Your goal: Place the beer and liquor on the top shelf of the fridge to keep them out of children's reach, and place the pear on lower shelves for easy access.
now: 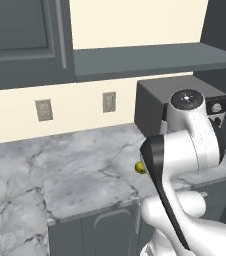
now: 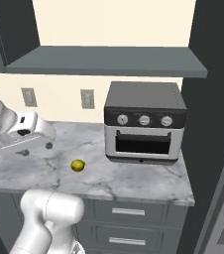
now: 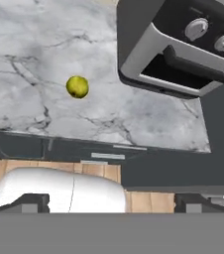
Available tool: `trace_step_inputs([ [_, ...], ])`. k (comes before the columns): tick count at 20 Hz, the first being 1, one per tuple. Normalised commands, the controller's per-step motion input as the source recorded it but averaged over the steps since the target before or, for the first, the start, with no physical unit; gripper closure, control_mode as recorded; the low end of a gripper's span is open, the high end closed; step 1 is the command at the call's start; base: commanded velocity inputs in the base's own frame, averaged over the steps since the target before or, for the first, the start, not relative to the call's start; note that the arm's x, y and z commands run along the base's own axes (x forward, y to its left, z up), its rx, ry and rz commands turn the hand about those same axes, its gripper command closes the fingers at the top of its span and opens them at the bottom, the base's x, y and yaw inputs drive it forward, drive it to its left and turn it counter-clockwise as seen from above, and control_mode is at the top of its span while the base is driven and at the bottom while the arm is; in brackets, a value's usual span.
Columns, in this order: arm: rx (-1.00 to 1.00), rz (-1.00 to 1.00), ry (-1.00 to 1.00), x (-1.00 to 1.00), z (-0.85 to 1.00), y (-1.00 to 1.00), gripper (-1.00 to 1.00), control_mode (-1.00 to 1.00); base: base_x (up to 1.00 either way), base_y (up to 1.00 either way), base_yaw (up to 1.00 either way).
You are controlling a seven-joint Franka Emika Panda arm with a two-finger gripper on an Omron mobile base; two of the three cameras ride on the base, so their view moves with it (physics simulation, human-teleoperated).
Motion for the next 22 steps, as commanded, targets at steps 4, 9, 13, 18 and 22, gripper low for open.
trace_step_inputs([
  [4,0.14,-0.16,0.01,0.09,-0.74,0.00,-1.00,-1.00,0.00,0.00,0.00],
  [9,0.24,-0.17,-0.03,0.24,-0.50,0.00,-1.00,-1.00,0.00,0.00,0.00],
  [13,0.24,-0.11,-0.07,0.35,-0.10,0.00,-1.00,-1.00,0.00,0.00,0.00],
  [18,0.13,-0.07,-0.01,0.35,-0.13,0.00,-1.00,-1.00,0.00,0.00,0.00],
  [22,0.03,-0.02,0.00,0.44,-0.22,0.00,-1.00,-1.00,0.00,0.00,0.00],
])
